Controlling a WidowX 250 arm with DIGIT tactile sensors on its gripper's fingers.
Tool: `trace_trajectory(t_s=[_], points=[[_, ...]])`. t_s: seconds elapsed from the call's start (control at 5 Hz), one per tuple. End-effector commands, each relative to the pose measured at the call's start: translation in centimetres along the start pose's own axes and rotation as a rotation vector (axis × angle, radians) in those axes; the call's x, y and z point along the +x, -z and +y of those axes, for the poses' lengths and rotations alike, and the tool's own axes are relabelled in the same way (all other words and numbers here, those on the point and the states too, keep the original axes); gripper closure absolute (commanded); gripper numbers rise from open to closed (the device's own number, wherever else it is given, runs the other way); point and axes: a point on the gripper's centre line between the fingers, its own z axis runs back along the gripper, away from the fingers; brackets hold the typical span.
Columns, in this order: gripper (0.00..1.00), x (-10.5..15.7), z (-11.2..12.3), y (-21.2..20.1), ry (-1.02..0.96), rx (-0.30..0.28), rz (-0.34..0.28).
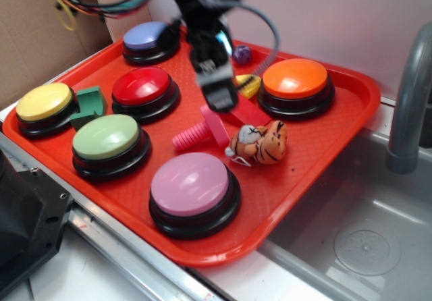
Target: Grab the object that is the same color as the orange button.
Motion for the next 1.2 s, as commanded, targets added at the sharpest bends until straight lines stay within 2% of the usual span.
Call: trace_trajectory(t_s=[0.0, 0.4, 0.6, 1.0], points=[[0.00, 1.8, -1.4, 3.0, 0.090, -0.068, -0.103], [0.00, 1.5, -2.1, 4.9, 0.124, -0.042, -0.074], [0.00, 0.1, -1.3, 5.4, 0.117, 0.008, -0.046], [0.00, -0.4, -0.9, 6.1, 0.110, 0.012, -0.039]])
